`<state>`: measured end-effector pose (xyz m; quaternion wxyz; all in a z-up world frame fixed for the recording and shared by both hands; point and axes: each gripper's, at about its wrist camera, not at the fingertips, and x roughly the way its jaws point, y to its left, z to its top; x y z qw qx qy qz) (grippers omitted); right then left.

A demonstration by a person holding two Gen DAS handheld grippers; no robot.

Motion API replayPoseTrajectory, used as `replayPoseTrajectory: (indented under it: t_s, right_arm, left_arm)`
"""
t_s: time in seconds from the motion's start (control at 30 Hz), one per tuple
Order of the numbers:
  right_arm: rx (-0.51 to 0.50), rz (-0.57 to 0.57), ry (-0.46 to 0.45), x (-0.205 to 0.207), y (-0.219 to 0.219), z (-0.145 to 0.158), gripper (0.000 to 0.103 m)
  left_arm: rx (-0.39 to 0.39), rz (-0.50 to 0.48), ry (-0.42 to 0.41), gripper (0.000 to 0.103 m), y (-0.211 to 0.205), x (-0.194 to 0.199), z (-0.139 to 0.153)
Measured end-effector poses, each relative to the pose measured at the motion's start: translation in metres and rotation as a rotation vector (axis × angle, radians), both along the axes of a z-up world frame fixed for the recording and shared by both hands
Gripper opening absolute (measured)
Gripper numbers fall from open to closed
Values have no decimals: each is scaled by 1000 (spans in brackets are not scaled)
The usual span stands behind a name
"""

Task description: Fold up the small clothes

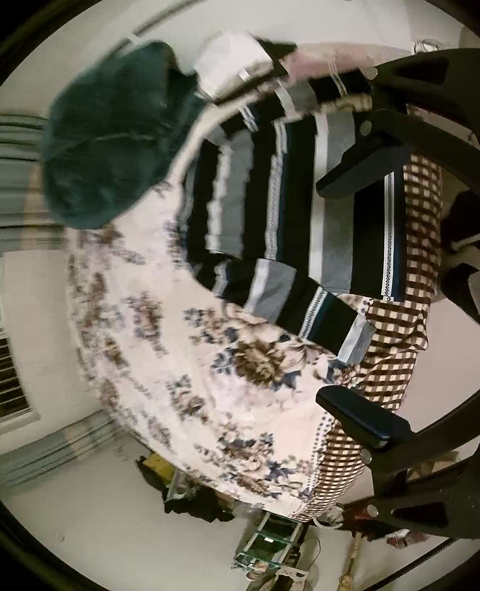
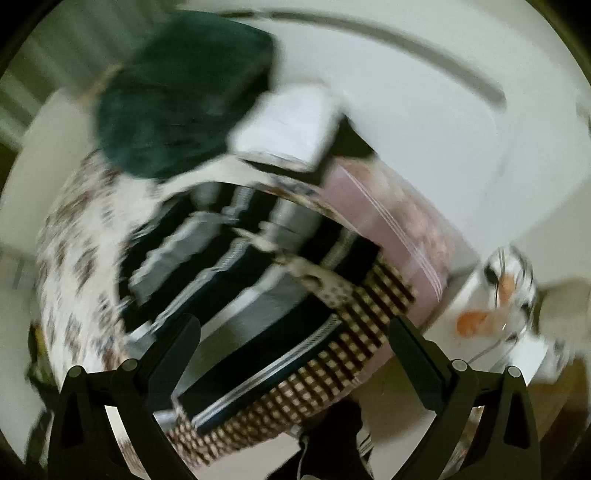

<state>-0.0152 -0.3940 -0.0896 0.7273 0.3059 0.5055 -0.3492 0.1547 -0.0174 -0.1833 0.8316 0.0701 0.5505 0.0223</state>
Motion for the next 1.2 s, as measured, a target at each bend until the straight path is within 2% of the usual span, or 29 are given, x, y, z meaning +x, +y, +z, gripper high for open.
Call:
replayPoseTrajectory:
  t_s: [0.13,0.17,0.33,0.47,0.57,0.63,0.7,0.73,0.77,0.8,0.83,0.93,1.0,1.2]
  right_arm:
    - [116,-145,64,-3,-72,-101,103]
    - [153,-182,76,-4,-94,-135,103]
    - [225,-282,164,-9,-161,-247,103]
    - [256,-387,177,-25,-200,-314,103]
    - [298,-427,125,-27,-212,-354,103]
    - [309,-424,87,-23,-215,-376,95]
    - [305,-412,69,-16,-212,-389,66]
    - [284,-407,68,-11,-210,-392,59]
    - [239,-400,67,-5,-205,-392,46]
    - [199,-393,68,-1,-201,-390,23]
    - [156,-386,71,4,-195,-388,13]
    - [72,-360,83,18,-180,-376,11]
    - [3,-304,88,33,-168,-362,10]
    - [-197,-63,105,94,-109,-297,10]
  left_arm:
    - [50,18,81,103,-17,25,-66]
    - [72,25,113,103,-26,35,-90]
    - [134,66,215,103,-41,60,-169]
    - [146,83,284,103,-54,80,-232]
    - [152,83,302,103,-61,89,-264]
    - [150,81,312,103,-63,94,-280]
    - [140,76,331,103,-63,98,-296]
    - [132,75,336,103,-64,100,-302]
    - [121,72,336,103,-63,100,-305]
    - [117,67,336,103,-61,101,-307]
    - [115,65,336,103,-60,103,-309]
    - [94,73,329,103,-50,104,-310]
    - [72,90,332,103,-38,105,-309]
    - [36,136,304,103,1,101,-296]
